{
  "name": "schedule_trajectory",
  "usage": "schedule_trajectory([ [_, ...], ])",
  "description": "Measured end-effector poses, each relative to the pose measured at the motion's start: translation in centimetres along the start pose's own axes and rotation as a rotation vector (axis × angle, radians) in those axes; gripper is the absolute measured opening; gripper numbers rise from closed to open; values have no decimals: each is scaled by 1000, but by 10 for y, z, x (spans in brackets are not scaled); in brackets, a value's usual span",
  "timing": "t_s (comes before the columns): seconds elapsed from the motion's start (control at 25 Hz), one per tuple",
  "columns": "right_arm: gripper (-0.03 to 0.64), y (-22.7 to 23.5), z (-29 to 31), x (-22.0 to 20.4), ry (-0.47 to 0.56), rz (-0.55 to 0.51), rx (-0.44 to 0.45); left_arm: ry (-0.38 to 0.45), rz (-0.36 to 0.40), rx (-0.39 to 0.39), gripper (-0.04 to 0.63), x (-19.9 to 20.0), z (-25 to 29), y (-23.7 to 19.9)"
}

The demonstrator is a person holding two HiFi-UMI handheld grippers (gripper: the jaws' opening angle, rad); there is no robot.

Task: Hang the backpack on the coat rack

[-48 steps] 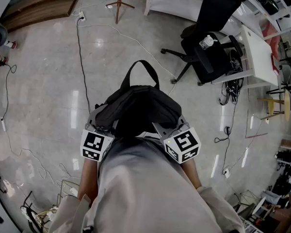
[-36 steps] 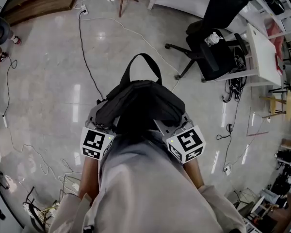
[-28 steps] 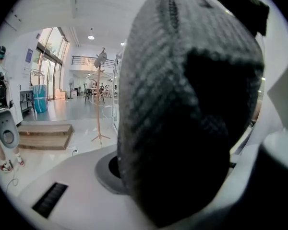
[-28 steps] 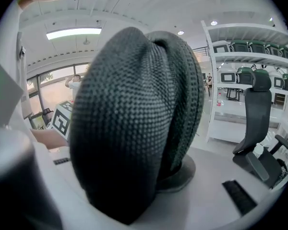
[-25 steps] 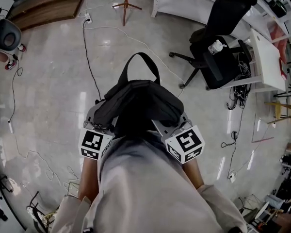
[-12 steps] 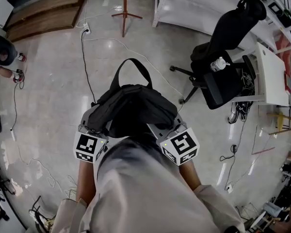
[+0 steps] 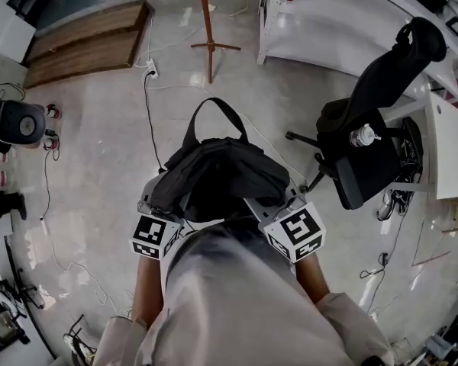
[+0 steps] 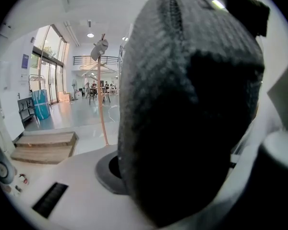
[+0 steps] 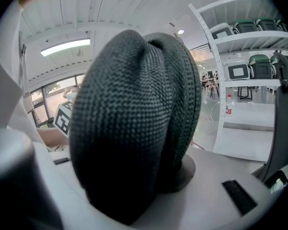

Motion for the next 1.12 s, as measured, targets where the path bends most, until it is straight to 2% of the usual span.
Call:
schedule_trajectory([
  [0.32, 140, 70, 16, 35, -4, -20, 7, 7, 0, 21, 129, 45, 57, -22],
  [0.64, 140, 107, 19, 72, 46, -61, -47, 75, 29, 41, 129, 89, 85, -42],
  [1.12, 140, 152, 72, 123, 49, -60, -115, 89, 23, 9, 129, 125, 136, -113],
])
Point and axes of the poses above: the fingertips, and each gripper's own axes: z forward along the fingers, y to its right, x out of its top, the point moved 6 cm from there along -z, backward along the fingers, and after that the axes turned 8 degrees about -y, right-handed, at the moved point
